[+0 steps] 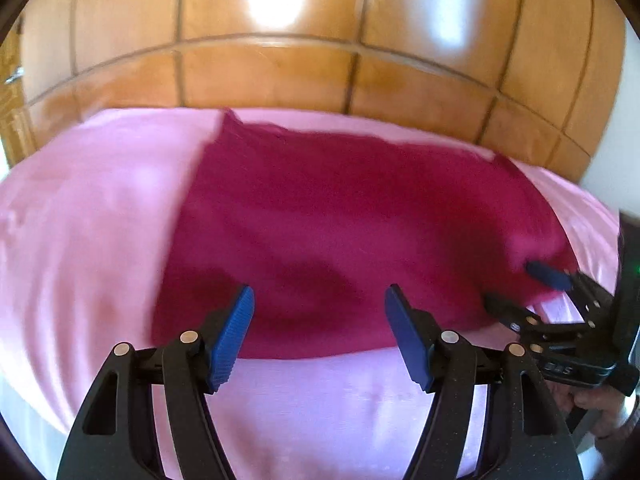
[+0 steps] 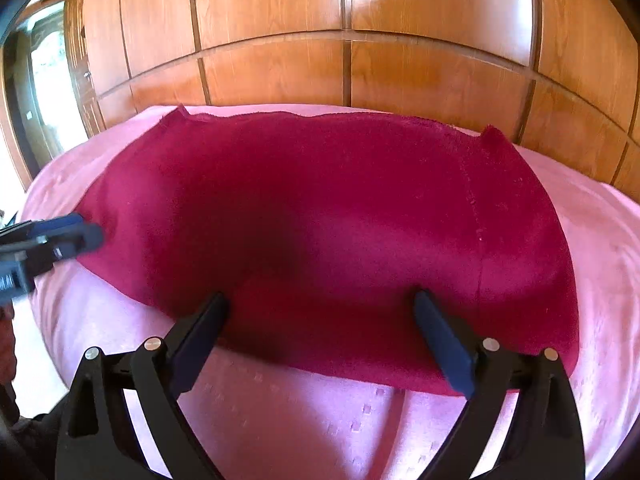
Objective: Fold small clothes
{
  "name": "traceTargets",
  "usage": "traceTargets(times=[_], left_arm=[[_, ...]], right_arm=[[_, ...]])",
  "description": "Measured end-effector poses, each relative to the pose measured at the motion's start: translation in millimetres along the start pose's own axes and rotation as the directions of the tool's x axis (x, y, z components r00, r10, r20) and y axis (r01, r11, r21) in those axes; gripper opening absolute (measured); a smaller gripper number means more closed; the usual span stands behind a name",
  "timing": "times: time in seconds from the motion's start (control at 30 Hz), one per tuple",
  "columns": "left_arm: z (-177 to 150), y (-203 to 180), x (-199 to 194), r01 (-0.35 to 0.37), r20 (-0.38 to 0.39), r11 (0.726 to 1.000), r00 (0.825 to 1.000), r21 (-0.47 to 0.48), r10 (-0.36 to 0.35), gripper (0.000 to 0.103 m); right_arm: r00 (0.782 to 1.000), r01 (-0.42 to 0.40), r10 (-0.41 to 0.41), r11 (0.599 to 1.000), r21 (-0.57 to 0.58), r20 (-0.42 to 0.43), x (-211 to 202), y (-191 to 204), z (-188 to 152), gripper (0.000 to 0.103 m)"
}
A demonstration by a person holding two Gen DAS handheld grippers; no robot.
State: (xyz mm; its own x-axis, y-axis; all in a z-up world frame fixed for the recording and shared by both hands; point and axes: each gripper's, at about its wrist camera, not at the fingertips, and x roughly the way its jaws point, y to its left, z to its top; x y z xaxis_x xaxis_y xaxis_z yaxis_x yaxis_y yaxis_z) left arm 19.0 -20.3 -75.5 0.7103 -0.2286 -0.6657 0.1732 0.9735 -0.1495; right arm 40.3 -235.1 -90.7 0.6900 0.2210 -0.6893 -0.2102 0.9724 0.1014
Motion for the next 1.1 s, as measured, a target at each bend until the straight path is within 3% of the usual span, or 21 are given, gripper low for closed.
traceTargets(times=[0.1,0.23,0.43,0.77,0.87,0.9,0.97,1.1], left_arm=[[5,16,-11,-0.087,0.031,0.996,0.996,-0.004,0.087,0.067],[8,37,-14,-0.156,0.047,0.988,0.987,-0.009,0.156,0.067],[14,51,-17,-0.194,0.053,0.981,0.979,-0.029,0.195,0.067],[26,55,-5,-0.190,0.058,0.982,0.980,-0.010,0.191,0.067],[26,56,5,-0.174,0.038,0.985,0.984,-0.010,0.174,0.067],[26,57,9,-0.168,0.028,0.986,0.985,-0.011,0.168,0.067],[23,58,23,-0.158,-0.014,0.987,0.987,-0.011,0.158,0.067],[20,69,37,-0.127,-0.070,0.989,0.990,-0.072,0.122,0.067]], right_arm=[[0.998,-0.059,0.058,0.995,0.086,0.017,-17,-16,8,0.095],[0.997,-0.068,0.058,0.980,0.187,0.056,-33,-47,27,0.096],[0.997,-0.050,0.033,0.970,0.237,0.074,-34,-74,56,0.097],[1.000,0.004,-0.005,0.956,0.293,0.003,14,-113,82,0.096],[0.996,0.061,-0.034,0.942,0.331,-0.088,42,-135,77,0.096],[0.993,0.047,-0.005,0.930,0.364,-0.117,52,-144,73,0.096],[0.997,-0.015,0.048,0.905,0.425,-0.067,55,-157,65,0.097],[0.997,0.011,0.019,0.924,0.383,-0.076,55,-150,67,0.099]])
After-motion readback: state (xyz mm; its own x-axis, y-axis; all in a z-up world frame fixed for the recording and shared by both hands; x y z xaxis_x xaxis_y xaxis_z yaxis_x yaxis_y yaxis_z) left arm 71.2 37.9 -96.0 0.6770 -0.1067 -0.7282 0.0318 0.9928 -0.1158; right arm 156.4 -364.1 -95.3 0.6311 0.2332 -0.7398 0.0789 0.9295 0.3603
